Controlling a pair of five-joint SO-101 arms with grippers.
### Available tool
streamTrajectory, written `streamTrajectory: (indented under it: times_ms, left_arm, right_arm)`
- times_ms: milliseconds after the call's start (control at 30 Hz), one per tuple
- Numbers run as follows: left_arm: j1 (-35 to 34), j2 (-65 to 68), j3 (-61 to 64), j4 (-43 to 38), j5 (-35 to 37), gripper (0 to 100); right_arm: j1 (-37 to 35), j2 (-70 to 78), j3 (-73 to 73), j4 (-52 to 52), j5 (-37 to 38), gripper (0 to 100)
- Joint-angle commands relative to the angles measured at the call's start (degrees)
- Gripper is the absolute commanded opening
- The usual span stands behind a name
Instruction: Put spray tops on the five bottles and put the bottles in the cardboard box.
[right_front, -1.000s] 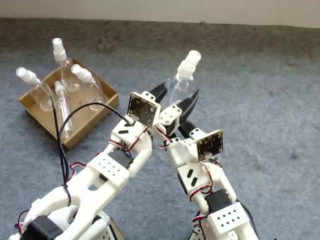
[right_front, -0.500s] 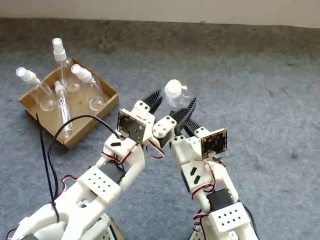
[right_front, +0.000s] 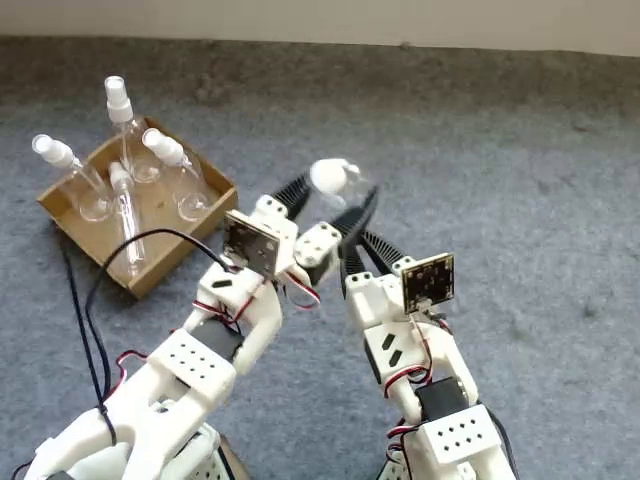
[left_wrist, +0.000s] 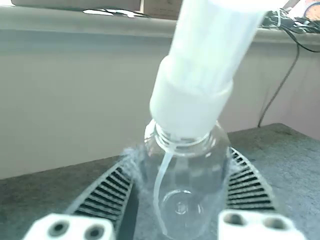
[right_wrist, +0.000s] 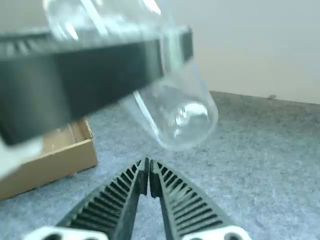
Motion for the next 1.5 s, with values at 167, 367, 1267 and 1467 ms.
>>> streamTrajectory:
  times_ms: [167, 367, 1267, 1467]
  left_arm:
    - [-4.4, -1.5, -11.3, 13.2, 0.1, 6]
    - [-8.7, -5.1, -12.5, 21.5, 0.1, 6]
    - [-34.2, -48.6, 11.5, 50.1, -9.2, 6]
    - [-37.8, -48.8, 16.7, 41.9, -9.1, 6]
  right_arm:
    - [-1.3, -0.6, 6.8, 0.7, 0.6, 0.5]
    - [-1.3, -0.3, 6.8, 0.8, 0.6, 0.5]
    - [-1.3, -0.2, 6.7, 0.8, 0.6, 0.5]
    - [-1.5, -0.6, 6.7, 3.6, 0.6, 0.5]
